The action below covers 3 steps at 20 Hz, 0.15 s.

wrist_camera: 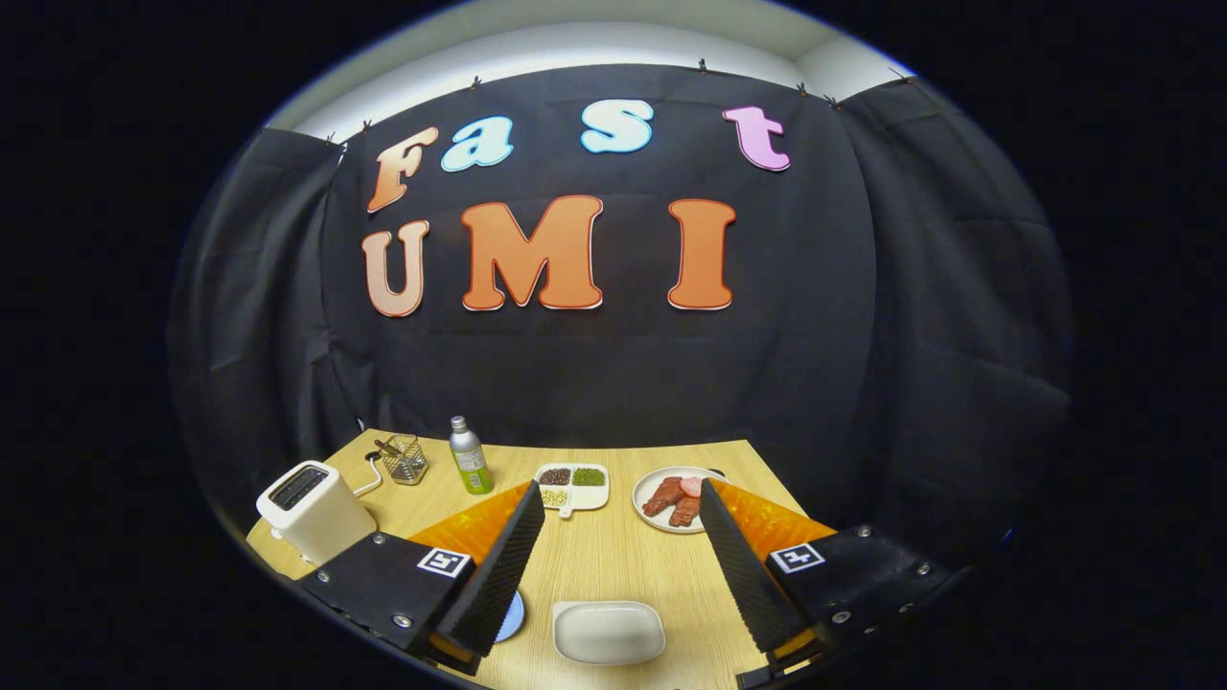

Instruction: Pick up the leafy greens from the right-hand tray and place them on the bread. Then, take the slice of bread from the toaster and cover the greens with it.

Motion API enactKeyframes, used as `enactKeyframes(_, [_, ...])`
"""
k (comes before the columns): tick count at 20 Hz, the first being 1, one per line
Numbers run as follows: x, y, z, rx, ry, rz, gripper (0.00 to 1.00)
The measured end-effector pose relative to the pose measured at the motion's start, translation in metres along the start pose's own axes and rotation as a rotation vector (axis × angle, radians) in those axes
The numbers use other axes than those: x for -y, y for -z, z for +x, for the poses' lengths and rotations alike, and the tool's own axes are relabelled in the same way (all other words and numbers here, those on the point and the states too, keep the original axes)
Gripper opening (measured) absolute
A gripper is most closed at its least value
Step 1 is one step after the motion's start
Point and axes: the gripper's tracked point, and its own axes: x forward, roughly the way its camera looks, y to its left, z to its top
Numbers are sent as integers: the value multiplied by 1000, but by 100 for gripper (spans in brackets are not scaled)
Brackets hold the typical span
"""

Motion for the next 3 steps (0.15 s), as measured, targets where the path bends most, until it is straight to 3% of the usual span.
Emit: enactKeyframes(3, [0,3,1,1,-5,7,98])
